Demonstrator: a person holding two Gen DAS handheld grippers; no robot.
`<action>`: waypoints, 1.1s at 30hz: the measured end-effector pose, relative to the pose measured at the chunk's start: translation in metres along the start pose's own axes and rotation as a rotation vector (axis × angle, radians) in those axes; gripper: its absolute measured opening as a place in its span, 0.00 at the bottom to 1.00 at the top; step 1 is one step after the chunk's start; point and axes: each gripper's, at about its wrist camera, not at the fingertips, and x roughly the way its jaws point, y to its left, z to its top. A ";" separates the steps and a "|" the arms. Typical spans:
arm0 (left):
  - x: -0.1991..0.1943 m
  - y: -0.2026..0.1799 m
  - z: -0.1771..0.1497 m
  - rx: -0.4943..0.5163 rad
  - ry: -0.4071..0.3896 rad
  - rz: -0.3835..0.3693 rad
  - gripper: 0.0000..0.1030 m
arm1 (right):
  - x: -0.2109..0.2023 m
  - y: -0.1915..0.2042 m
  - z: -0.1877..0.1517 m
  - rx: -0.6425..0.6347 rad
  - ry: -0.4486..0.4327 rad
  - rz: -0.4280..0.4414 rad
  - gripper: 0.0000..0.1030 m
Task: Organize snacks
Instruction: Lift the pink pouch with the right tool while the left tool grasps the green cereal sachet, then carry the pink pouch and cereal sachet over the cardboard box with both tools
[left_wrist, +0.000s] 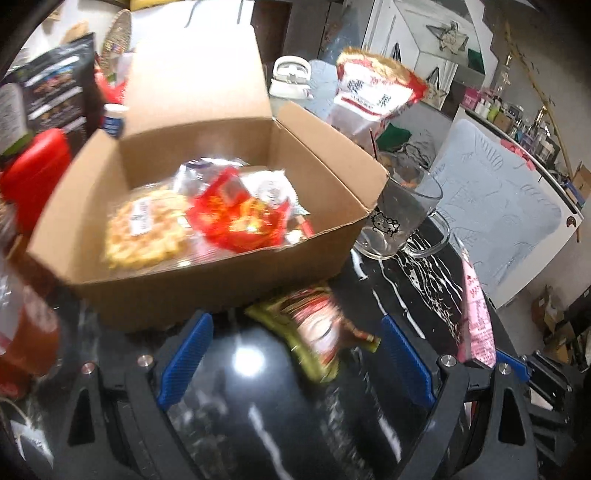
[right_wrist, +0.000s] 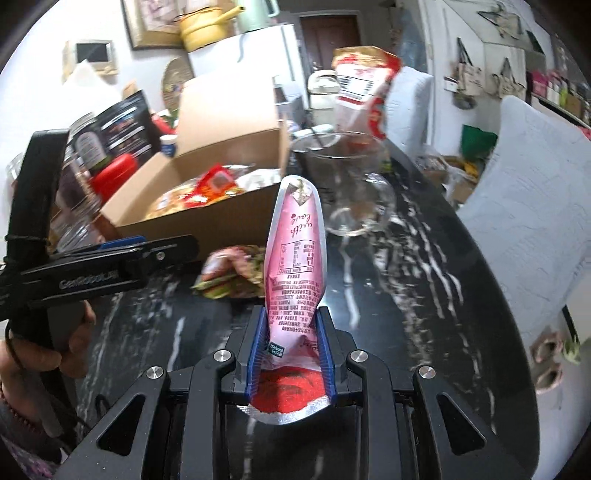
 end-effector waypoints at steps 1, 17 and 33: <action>0.005 -0.001 0.001 -0.002 0.011 -0.005 0.91 | 0.001 -0.005 0.001 0.007 0.001 -0.004 0.25; 0.083 -0.013 0.000 -0.047 0.187 0.064 0.90 | 0.027 -0.043 0.005 0.057 0.036 0.023 0.25; 0.035 -0.022 -0.022 0.007 0.096 -0.002 0.49 | 0.019 -0.039 -0.005 0.070 0.035 0.038 0.25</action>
